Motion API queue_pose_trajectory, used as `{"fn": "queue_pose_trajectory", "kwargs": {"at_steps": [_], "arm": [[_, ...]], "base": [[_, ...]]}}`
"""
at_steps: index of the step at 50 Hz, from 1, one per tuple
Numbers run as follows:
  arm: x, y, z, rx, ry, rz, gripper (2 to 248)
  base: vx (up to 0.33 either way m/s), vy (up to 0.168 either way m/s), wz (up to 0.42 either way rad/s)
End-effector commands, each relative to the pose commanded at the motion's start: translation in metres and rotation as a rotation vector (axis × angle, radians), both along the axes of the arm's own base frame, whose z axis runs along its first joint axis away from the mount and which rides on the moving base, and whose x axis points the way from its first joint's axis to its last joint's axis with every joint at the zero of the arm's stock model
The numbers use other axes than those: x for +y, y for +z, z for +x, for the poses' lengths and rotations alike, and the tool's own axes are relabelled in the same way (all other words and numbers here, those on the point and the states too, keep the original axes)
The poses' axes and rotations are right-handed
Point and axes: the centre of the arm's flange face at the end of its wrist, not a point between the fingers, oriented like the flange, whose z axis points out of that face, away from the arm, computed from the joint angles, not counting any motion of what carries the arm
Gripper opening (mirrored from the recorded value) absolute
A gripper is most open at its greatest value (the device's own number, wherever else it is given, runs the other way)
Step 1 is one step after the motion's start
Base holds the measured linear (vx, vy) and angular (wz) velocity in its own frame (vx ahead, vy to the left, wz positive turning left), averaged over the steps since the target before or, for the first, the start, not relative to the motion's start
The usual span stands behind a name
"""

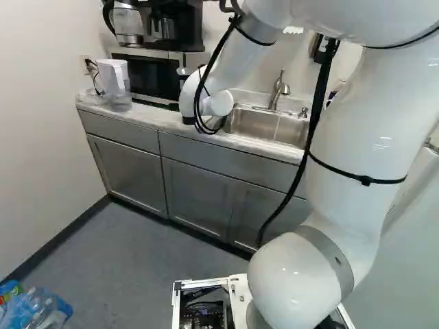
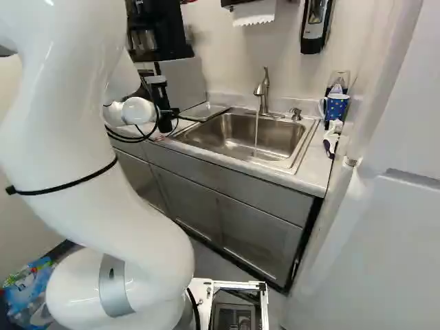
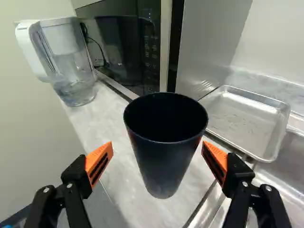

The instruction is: Rinse the cup and place it in the tray

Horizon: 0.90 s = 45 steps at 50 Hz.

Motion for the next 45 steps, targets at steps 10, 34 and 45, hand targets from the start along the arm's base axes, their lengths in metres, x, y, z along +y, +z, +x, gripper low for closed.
{"fn": "queue_pose_trajectory", "kwargs": {"at_steps": [10, 34, 45], "arm": [[0.0006, -0.0059, -0.0005, -0.034, 0.001, 0.012, 247], [0.0008, -0.0075, -0.0016, -0.055, 0.003, 0.019, 247], [0.0008, -0.0075, -0.0016, -0.055, 0.003, 0.019, 247]], "base": [[0.000, 0.000, 0.000], [0.000, 0.000, 0.000], [0.000, 0.000, 0.000]]}}
